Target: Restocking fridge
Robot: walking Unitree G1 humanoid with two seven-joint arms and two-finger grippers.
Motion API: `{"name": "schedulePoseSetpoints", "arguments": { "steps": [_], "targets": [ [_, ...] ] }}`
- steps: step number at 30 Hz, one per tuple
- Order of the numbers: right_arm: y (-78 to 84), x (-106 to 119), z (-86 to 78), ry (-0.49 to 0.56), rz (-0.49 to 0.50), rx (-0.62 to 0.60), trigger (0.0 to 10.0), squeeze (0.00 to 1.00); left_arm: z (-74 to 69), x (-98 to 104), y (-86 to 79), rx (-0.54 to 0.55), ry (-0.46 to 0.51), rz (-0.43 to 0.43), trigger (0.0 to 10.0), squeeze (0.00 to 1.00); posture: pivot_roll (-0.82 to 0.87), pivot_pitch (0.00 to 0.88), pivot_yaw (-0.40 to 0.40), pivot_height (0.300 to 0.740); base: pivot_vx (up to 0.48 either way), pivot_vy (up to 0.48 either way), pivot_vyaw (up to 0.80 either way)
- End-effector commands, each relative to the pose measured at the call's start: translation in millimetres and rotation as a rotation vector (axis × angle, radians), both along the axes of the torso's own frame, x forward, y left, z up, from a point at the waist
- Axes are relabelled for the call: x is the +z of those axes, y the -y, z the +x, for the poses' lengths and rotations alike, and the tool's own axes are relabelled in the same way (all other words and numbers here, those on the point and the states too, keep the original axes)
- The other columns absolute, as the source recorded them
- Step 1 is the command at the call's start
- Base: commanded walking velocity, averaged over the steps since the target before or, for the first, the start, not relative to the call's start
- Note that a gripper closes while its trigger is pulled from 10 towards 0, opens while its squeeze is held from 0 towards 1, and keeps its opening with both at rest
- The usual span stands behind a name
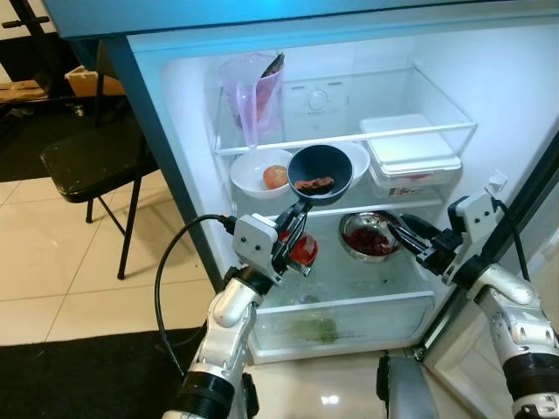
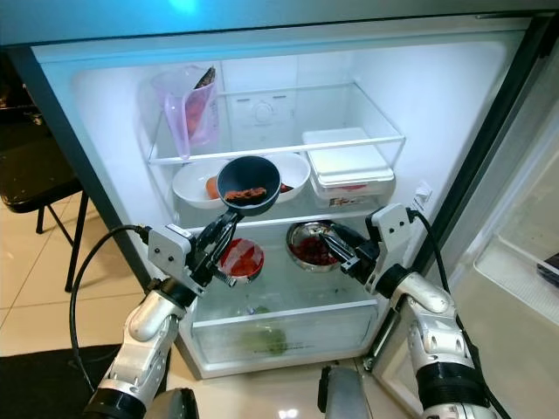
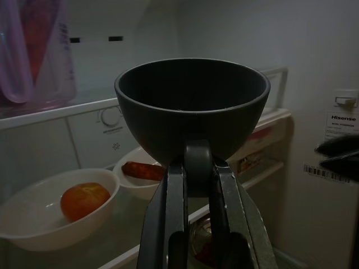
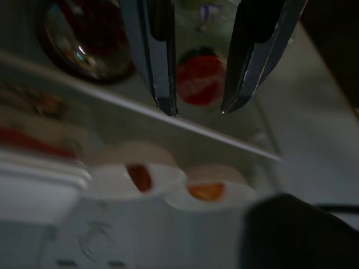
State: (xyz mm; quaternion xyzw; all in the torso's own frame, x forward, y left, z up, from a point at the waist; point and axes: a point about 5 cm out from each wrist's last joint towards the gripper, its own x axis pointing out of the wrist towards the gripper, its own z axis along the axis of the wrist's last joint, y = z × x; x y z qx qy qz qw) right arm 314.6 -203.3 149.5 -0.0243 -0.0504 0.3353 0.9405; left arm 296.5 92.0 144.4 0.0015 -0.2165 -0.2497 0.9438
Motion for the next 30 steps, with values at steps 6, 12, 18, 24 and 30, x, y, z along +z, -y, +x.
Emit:
{"name": "schedulePoseSetpoints", "arguments": {
  "steps": [6, 12, 18, 24, 30],
  "targets": [
    [-1.2, 20, -10.7, 0.038, -0.062, 0.084, 10.0, 0.00, 1.3, 14, -8.2, 0.039, 0.000, -0.083, 10.0, 0.00, -0.01, 0.000, 0.029, 0.440, 0.000, 0.000, 0.00],
    [5.7, 40, -16.4, 0.072, -0.102, 0.078, 10.0, 0.00, 15.6, 35, -14.5, 0.096, -0.028, -0.164, 10.0, 0.00, 0.00, 0.000, 0.024, 0.440, 0.000, 0.000, 0.00],
    [6.3, 41, -17.9, 0.063, -0.107, 0.064, 10.0, 0.00, 25.0, 46, -12.9, 0.083, -0.045, -0.190, 10.0, 0.00, -0.01, 0.000, 0.023, 0.440, 0.000, 0.000, 0.00],
    [3.3, 41, -19.6, 0.024, -0.083, 0.069, 10.0, 0.00, 30.3, 63, 0.9, -0.016, -0.067, -0.235, 10.0, 0.00, -0.01, 0.000, 0.022, 0.440, 0.000, 0.000, 0.00],
    [6.2, 40, -20.4, -0.011, -0.065, 0.057, 10.0, 0.00, 32.3, 72, 7.5, -0.040, -0.074, -0.213, 10.0, 0.00, -0.02, 0.000, 0.025, 0.440, 0.000, 0.000, 0.00]
  ]
}}
